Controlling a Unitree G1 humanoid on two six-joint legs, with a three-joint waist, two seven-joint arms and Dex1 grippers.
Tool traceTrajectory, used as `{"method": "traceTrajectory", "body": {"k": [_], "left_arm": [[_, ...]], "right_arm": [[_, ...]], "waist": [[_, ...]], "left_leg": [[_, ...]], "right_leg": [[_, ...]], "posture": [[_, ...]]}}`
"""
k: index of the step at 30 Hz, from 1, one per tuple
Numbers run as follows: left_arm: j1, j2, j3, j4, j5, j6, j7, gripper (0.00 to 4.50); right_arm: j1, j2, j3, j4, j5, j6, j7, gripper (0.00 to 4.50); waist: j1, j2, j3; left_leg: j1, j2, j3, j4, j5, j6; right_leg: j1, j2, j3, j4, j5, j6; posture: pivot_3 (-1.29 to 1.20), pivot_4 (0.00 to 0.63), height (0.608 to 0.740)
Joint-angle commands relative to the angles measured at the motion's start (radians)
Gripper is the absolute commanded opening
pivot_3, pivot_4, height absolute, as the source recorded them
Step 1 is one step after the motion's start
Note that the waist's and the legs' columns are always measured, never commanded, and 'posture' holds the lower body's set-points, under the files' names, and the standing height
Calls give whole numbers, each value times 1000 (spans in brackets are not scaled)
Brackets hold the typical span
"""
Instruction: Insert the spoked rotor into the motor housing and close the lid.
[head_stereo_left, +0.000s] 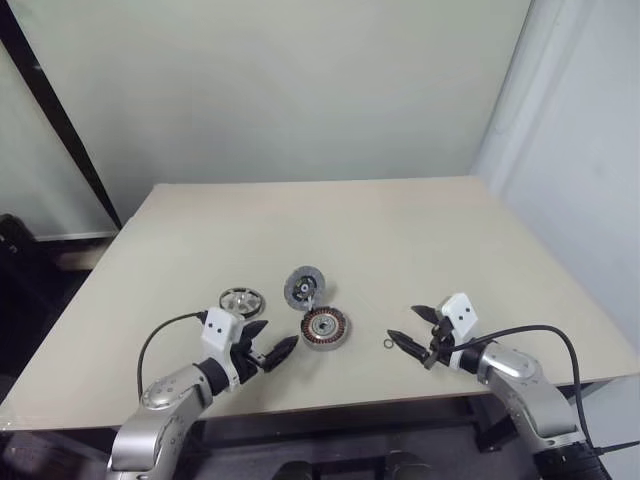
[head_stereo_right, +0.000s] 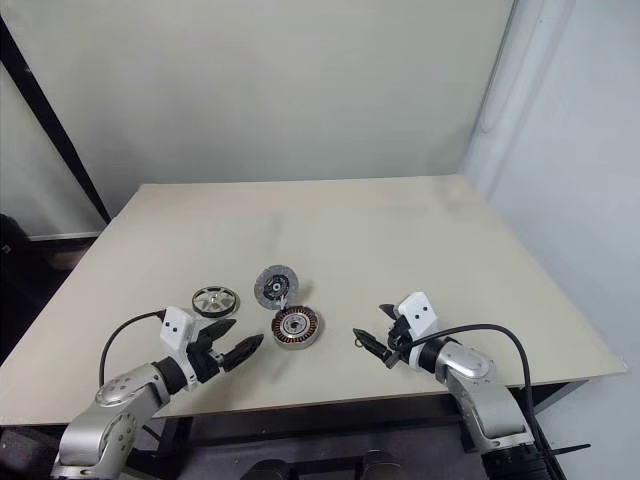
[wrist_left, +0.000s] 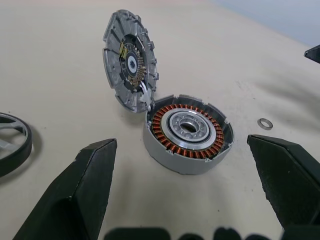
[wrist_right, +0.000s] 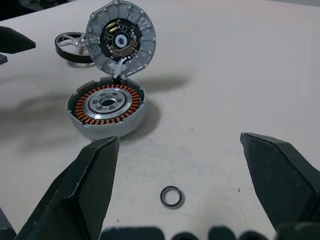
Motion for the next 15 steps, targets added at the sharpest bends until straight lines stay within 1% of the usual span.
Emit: {"method": "traceTrajectory", "body": {"k": [1, 9, 15], "left_arm": [[-15, 7, 8, -33, -13, -5, -7, 4487], [-11, -1, -4, -46, -11, -5, -1, 4487], [-1, 6, -12, -58, -9, -4, -8, 4487]], "right_arm": [[-28, -4, -6, -17, 5, -5, 8, 4234], [-35, 6, -16, -39, 30, 0, 6, 4234], [-52, 25, -20, -55, 51, 85, -22, 4234]], "waist": [[0, 0, 0], [0, 0, 0], [0, 0, 0]], "left_leg": [[0, 0, 0, 0, 0, 0], [0, 0, 0, 0, 0, 0], [0, 0, 0, 0, 0, 0]], "right_leg": [[0, 0, 0, 0, 0, 0], [0, 0, 0, 0, 0, 0], [0, 0, 0, 0, 0, 0]], "posture": [[0, 0, 740], [0, 0, 740], [0, 0, 740]]}}
